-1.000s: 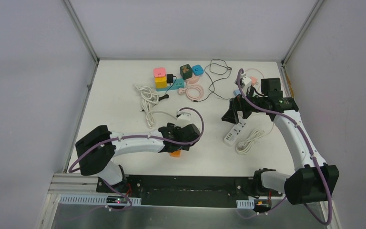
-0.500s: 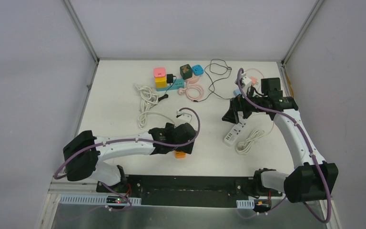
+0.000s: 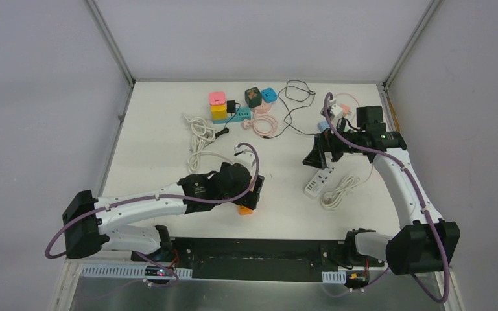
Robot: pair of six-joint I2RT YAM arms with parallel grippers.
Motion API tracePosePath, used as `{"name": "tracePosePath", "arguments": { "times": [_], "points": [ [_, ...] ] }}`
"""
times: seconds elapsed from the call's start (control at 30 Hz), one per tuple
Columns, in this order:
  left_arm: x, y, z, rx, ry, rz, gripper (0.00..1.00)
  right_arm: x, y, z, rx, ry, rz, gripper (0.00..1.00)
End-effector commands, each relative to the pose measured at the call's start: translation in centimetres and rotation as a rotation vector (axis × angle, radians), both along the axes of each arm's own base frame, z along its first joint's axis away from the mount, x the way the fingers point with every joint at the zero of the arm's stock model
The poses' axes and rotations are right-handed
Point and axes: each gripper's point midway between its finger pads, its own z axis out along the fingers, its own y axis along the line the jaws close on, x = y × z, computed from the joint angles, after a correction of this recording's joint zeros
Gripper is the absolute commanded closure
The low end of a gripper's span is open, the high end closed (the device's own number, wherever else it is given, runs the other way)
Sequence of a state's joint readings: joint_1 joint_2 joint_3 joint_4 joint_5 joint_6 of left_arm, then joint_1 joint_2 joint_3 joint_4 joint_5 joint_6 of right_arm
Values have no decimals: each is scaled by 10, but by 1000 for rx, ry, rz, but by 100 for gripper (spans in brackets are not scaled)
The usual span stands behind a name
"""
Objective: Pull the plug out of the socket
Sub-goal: Move the socket to the center of the board.
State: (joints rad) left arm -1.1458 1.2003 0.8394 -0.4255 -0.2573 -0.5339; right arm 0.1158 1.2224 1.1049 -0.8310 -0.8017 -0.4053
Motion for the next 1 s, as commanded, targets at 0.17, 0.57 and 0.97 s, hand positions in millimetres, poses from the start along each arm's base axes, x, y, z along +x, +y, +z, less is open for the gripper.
{"name": "tracePosePath", "arguments": {
  "times": [0.17,0.57,0.97],
  "points": [
    [-4,0,41,-86,-86,-72,11,0,3,6,25,-30,41,0],
    [-5,19,76,-160,-143,-37,1,-1,2,7,27,-34,48,0],
    [-17,54,69,-328,-73,122,2,-1,3,6,28,-33,51,0]
  ]
}}
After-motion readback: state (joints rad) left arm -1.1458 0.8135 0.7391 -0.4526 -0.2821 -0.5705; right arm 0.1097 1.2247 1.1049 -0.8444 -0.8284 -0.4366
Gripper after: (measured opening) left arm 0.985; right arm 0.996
